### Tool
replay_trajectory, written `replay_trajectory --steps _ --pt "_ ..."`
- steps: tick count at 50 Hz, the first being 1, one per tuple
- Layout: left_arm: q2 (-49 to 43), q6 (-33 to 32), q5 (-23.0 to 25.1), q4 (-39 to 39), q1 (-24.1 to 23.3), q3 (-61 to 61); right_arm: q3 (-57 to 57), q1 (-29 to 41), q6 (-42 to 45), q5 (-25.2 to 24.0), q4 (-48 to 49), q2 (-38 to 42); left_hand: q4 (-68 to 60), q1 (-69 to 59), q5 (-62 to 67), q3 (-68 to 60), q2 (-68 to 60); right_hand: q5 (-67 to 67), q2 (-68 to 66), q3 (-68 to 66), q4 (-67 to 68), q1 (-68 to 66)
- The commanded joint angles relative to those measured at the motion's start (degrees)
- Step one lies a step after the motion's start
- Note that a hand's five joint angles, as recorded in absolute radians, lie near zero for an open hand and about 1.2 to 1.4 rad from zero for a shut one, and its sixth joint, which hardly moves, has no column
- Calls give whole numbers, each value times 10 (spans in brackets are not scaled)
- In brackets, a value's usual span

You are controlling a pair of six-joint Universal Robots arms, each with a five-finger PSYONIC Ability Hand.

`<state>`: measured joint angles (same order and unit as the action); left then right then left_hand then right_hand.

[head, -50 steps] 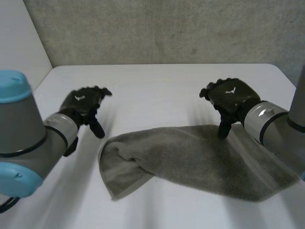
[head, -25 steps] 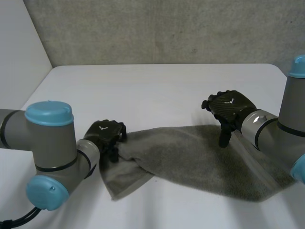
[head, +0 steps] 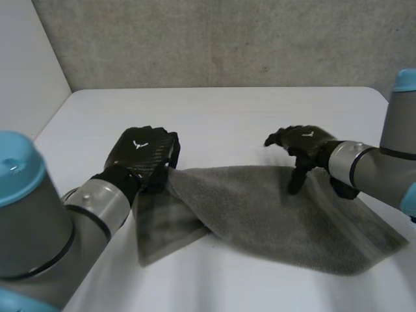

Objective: Fold the towel.

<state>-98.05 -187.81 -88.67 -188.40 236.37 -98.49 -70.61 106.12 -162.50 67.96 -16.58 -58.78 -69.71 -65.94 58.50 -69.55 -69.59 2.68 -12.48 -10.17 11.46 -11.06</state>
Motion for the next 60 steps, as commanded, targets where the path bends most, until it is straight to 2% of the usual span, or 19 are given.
replay_trajectory --steps 1,3,4,5,7,8,9,13,15,17,19,23,27,31,41,49,55,58,60 --pt "38 -1 0 0 -8 -21 77 4 -18 -83 -57 104 -103 -141 115 -104 -104 -27 25 2 -15 11" --pt "40 -1 0 0 -8 -20 86 5 -16 -79 -57 120 -103 -141 115 -104 -104 -27 25 2 -15 11" --pt "41 -1 1 0 -7 -19 96 11 -13 -73 -56 134 -103 -141 115 -104 -104 64 -66 -89 76 -80" --pt "40 -1 1 -1 -7 -17 96 11 -13 -73 -56 134 -103 -141 115 -104 -104 65 -67 -90 77 -81" --pt "40 -3 5 -2 -6 -14 118 29 0 -52 -38 146 -103 -141 115 -104 -104 505 -507 -530 517 -521" --pt "38 -10 13 -5 -6 -9 118 29 0 -52 -38 146 -103 -141 115 -104 -104 507 -509 -532 519 -523" --pt "38 -10 13 -5 -6 -9 142 38 -1 -34 -5 143 -103 -141 115 -104 -104 672 -674 -697 684 -688" --pt "25 -74 38 -50 1 28 167 46 -10 15 91 107 -103 -141 115 -104 -104 673 -675 -698 685 -689" --pt "12 -105 40 -75 2 51 167 46 -19 63 192 31 -103 -141 115 -104 -104 673 -675 -698 685 -689" --pt "-5 -138 39 -100 6 81 165 46 -27 81 247 -3 -103 -141 115 -104 -104 673 -675 -698 685 -689" --pt "-35 -212 34 -140 27 162 161 46 -33 95 296 -29 -103 -141 115 -104 -104 673 -675 -698 685 -689" --pt "-50 -260 35 -158 31 226 123 50 -45 113 399 -103 -103 -141 115 -104 -104 673 -675 -698 685 -689" --pt "-65 -271 33 -171 33 273 86 51 -43 112 398 -123 -103 -141 115 -104 -104 673 -675 -698 685 -689" --pt "-63 -271 33 -167 28 248 5 51 -40 107 387 -129 -103 -141 115 -104 -104 673 -675 -698 685 -689" --pt "-105 -275 42 -217 -12 8 -168 51 17 89 381 -80 -103 -141 115 -104 -104 673 -675 -698 685 -689" --pt "-145 -278 37 -220 -39 -83 -243 67 75 97 352 -47 -103 -141 115 -104 -104 673 -675 -698 685 -689" --pt "-141 -277 36 -205 -57 -101 -251 66 112 99 239 -59 -98 -136 110 -100 -99 404 -406 -429 416 -420" --pt "-130 -278 36 -184 -67 -108 -249 65 113 99 191 -70 -6 -43 18 -7 -7 252 -254 -277 264 -269" --pt "-109 -278 36 -162 -74 -110 -250 65 111 98 177 -75 235 197 -223 234 234 211 -213 -236 223 -227"
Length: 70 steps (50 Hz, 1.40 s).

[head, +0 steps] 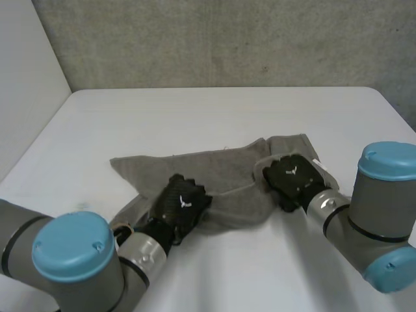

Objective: Fold the towel.

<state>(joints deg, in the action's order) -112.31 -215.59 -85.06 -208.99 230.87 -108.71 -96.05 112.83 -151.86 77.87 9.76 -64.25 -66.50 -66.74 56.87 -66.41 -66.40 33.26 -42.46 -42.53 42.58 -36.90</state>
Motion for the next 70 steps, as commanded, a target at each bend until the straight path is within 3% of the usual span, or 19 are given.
replay_trajectory --steps 1,2,3,8,16,18,21,23,26,31,41,43,45,46,48,52,56,64,70 --pt "34 0 0 44 -19 -8 2 -4 3 -2 -91 -25 205 207 -208 204 204 -125 117 117 -118 61" --pt "45 1 0 57 -23 -8 2 -4 3 -2 -91 -25 343 345 -347 342 342 -125 117 118 -118 61" --pt "57 2 0 67 -24 -8 -1 -4 3 -2 -91 -32 404 407 -408 403 403 -151 143 144 -145 88" --pt "95 9 -1 87 -18 -2 -7 -4 0 -3 -88 -53 507 509 -511 506 506 -170 162 163 -163 107" --pt "139 34 -2 84 37 5 -19 -45 -65 -2 -29 -84 521 523 -525 520 520 -162 154 155 -155 98" --pt "148 109 -3 89 67 12 -19 -57 -96 -6 -25 -90 511 513 -515 510 510 -162 154 155 -155 98" --pt "148 157 -2 97 73 14 -15 -60 -108 -4 -25 -90 506 508 -509 505 505 -164 156 156 -157 100" --pt "147 242 2 129 85 19 -13 -65 -124 -4 -26 -90 484 486 -488 483 483 -167 159 160 -160 103" --pt "140 301 2 182 99 31 -8 -74 -131 -5 -31 -90 479 481 -483 478 478 -187 179 180 -180 123" --pt "103 345 0 262 109 52 9 -80 -124 -5 -74 -88 445 448 -449 444 444 -222 214 215 -215 159" --pt "60 358 1 286 143 49 41 -93 -124 -12 -137 -78 341 343 -345 340 340 -234 226 227 -227 171" --pt "53 357 1 281 143 48 45 -92 -123 -12 -138 -78 290 293 -294 289 289 -234 226 227 -227 171" --pt "43 357 0 263 144 43 55 -92 -122 -12 -138 -76 143 146 -147 142 142 -234 226 227 -227 171" --pt "43 357 0 263 144 43 55 -92 -122 -12 -138 -76 142 145 -146 141 141 -234 226 227 -227 171" --pt "40 357 -1 237 145 33 82 -91 -116 -15 -141 -62 22 24 -26 21 21 -233 225 225 -226 169" --pt "47 355 -2 221 147 23 127 -86 -93 -36 -153 -34 -56 -53 52 -57 -57 -232 225 225 -226 169" --pt "63 355 -2 218 143 8 217 -85 -14 -91 -235 30 -81 -79 78 -82 -82 -222 214 215 -216 159" --pt "111 346 2 216 141 -30 418 -82 20 -105 -364 162 -98 -96 94 -99 -99 -221 213 213 -214 157" --pt "128 345 2 216 141 -44 500 -75 21 -112 -399 229 -97 -94 93 -97 -98 -219 211 212 -212 155"
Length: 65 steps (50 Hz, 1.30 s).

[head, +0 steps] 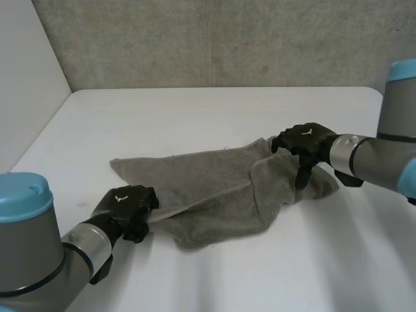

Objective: Fold the towel.

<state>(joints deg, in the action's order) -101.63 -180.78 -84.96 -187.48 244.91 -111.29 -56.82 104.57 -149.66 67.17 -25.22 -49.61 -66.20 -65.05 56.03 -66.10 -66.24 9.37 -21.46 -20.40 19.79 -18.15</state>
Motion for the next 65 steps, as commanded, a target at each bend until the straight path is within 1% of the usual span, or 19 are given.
replay_trajectory --steps 1,11,25,36,39,40,41,43,44,45,46,49,51,52,54,57,59,62,65 --pt "24 -4 1 2 0 -20 129 13 -1 -5 -61 99 -99 -111 101 -101 -99 22 -1 -11 17 -34" --pt "32 -4 1 -9 -2 -21 189 27 -2 -39 -83 169 -99 -111 101 -101 -99 15 6 -4 11 -27" --pt "54 -24 1 -13 -2 -31 215 45 -3 -41 -82 159 -99 -111 101 -101 -99 -12 33 22 -16 0" --pt "117 -48 2 -25 -2 -33 212 54 5 -37 -108 186 -101 -113 103 -102 -101 -22 43 33 -26 10" --pt "134 -48 2 -31 -1 -31 212 56 6 -32 -108 186 -101 -113 103 -102 -101 15 6 -4 11 -27" --pt "139 -48 2 -34 -1 -30 213 58 6 -27 -106 181 -101 -113 103 -102 -101 100 -79 -89 96 -112" --pt "139 -48 2 -34 -1 -30 213 58 6 -27 -106 181 -101 -113 103 -102 -101 101 -80 -90 96 -113" --pt "142 -51 2 -37 5 -25 212 61 6 -16 -101 163 -101 -113 103 -102 -101 420 -399 -410 416 -432" --pt "142 -51 2 -37 5 -25 212 61 6 -16 -101 163 -101 -113 103 -102 -101 422 -401 -412 418 -434" --pt "142 -54 2 -39 7 -23 210 61 6 -10 -98 144 -101 -113 103 -102 -101 562 -541 -551 558 -574" --pt "141 -56 2 -40 10 -18 204 62 6 -5 -94 124 -101 -113 103 -102 -101 606 -585 -596 602 -618" --pt "141 -61 2 -40 15 -13 194 63 6 -2 -91 101 -101 -113 103 -102 -101 606 -585 -596 602 -619" --pt "140 -67 2 -41 29 -4 151 56 0 -3 -85 39 -101 -113 103 -102 -101 606 -585 -596 602 -619" --pt "140 -67 2 -41 29 -4 151 56 0 -3 -85 39 -101 -113 103 -102 -101 606 -585 -596 602 -619" --pt "136 -75 2 -42 38 8 81 49 1 -5 -68 -37 -100 -111 101 -101 -99 606 -585 -596 602 -619" --pt "133 -80 2 -41 39 16 42 36 3 -5 -54 -76 -99 -111 101 -101 -99 606 -585 -596 602 -619" --pt "129 -93 2 -42 40 27 -34 6 7 -9 -32 -143 -99 -111 101 -101 -99 606 -585 -596 602 -619" --pt "123 -105 2 -43 40 32 -101 -15 6 -12 -27 -197 -99 -111 101 -101 -99 606 -585 -596 602 -619" --pt "118 -109 2 -42 40 32 -134 -21 9 -12 -29 -218 -99 -111 101 -101 -99 606 -585 -596 602 -619"
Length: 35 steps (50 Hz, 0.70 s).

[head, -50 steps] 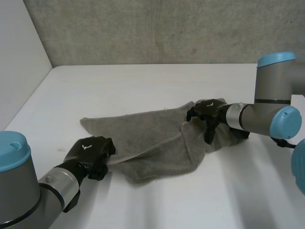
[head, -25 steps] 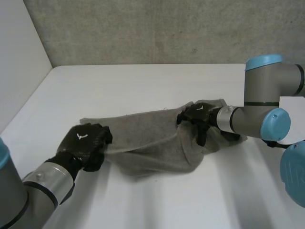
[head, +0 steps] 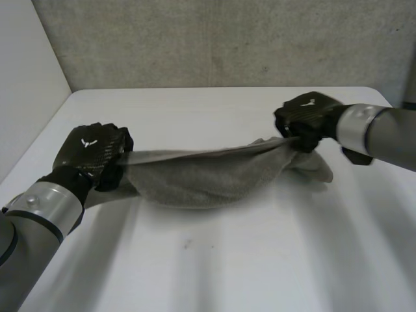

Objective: Fold the towel.

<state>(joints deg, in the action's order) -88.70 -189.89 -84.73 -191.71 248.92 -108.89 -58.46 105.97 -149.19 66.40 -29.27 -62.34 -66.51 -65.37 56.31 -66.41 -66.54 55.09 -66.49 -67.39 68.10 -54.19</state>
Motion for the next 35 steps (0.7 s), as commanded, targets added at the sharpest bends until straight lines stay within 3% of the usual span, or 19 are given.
replay_trajectory --steps 1,5,10,15,21,23,24,26,29,31,35 --pt "-18 -21 1 0 0 7 -152 -39 12 -8 9 -109 -96 -108 98 -97 -96 149 -135 -126 119 -258" --pt "-45 -21 5 1 -9 0 -264 -59 82 -18 7 -151 -95 -106 97 -96 -94 149 -135 -126 119 -258" --pt "-98 -21 6 1 -21 -5 -327 -69 141 -19 14 -157 -95 -106 97 -96 -94 149 -135 -126 119 -258" --pt "-157 -23 7 -3 -34 21 -321 -63 125 -15 49 -144 -100 -111 102 -101 -99 149 -135 -126 119 -258" --pt "-195 -82 5 -41 -31 137 -214 -56 59 31 154 -91 -135 -146 137 -136 -135 149 -135 -126 119 -258" --pt "-195 -129 2 -73 -30 225 -132 -37 25 87 212 -82 -135 -146 137 -136 -135 149 -135 -126 119 -258" --pt "-195 -129 2 -73 -30 226 -132 -37 25 87 213 -81 -135 -146 137 -136 -135 149 -135 -126 119 -258" --pt "-194 -149 0 -92 -29 276 -65 -7 12 144 311 -77 -135 -146 137 -136 -135 149 -135 -126 119 -258" --pt "-191 -173 -7 -140 -27 367 -49 6 13 165 374 -80 -135 -146 137 -136 -135 149 -135 -126 119 -258" --pt "-188 -176 -15 -195 -28 422 -52 21 9 181 493 -85 -135 -146 137 -136 -135 149 -135 -126 119 -258" --pt "-185 -177 -14 -211 -34 429 -82 32 11 179 536 -94 -135 -146 137 -136 -135 149 -135 -126 119 -258"
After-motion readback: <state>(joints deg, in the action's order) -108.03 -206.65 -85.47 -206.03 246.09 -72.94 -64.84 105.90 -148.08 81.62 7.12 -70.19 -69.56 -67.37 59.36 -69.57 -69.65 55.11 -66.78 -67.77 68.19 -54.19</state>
